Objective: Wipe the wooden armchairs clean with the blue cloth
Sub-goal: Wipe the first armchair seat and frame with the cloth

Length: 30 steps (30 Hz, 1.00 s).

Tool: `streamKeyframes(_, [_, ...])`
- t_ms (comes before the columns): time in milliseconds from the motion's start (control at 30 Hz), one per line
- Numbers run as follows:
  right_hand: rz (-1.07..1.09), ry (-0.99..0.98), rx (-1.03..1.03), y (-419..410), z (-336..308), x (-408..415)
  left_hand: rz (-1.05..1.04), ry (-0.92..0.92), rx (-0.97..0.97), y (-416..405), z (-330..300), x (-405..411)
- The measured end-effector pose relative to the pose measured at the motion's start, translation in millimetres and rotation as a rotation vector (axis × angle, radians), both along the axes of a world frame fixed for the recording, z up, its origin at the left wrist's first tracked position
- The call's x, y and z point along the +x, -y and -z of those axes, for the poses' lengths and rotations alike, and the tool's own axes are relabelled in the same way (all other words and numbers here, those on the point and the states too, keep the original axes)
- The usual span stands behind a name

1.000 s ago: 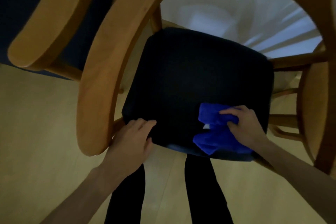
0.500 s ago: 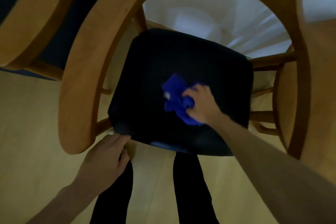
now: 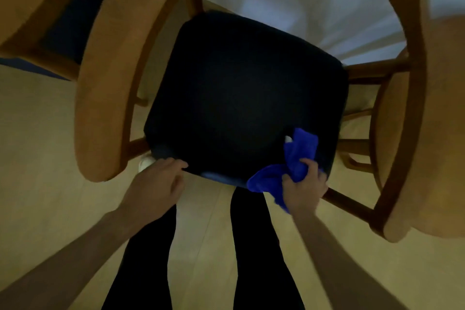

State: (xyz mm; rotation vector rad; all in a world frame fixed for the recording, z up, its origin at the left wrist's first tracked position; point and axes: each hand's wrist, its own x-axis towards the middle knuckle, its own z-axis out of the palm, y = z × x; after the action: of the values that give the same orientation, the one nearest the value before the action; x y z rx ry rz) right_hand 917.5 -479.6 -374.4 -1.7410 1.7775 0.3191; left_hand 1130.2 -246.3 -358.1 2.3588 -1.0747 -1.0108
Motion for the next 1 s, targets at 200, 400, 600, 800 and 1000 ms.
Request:
streamKeyframes(200, [0.130, 0.091, 0.156, -145.4, 30.0, 72.9, -0.069, -0.040, 0.099, -37.7, 7.6, 5.1])
streamKeyframes(400, [-0.125, 0.439, 0.421, -182.3, 22.0, 147.8, -0.184, -0.044, 0.152, -52.8, 1.0, 7.8])
streamKeyframes(600, [-0.128, 0.573, 0.340, -113.3, -2.4, 158.7, -0.402, -0.092, 0.087, -40.9, 2.3, 12.0])
streamKeyframes(800, [-0.605, 0.535, -0.105, 4.7, -8.4, 257.5, -0.429, -0.188, 0.129, -34.4, 5.1, -2.0])
streamKeyframes(1000, [-0.848, 0.108, -0.019, 36.0, 31.7, 349.6, -0.566, -0.251, 0.192, -53.5, 3.6, -5.0])
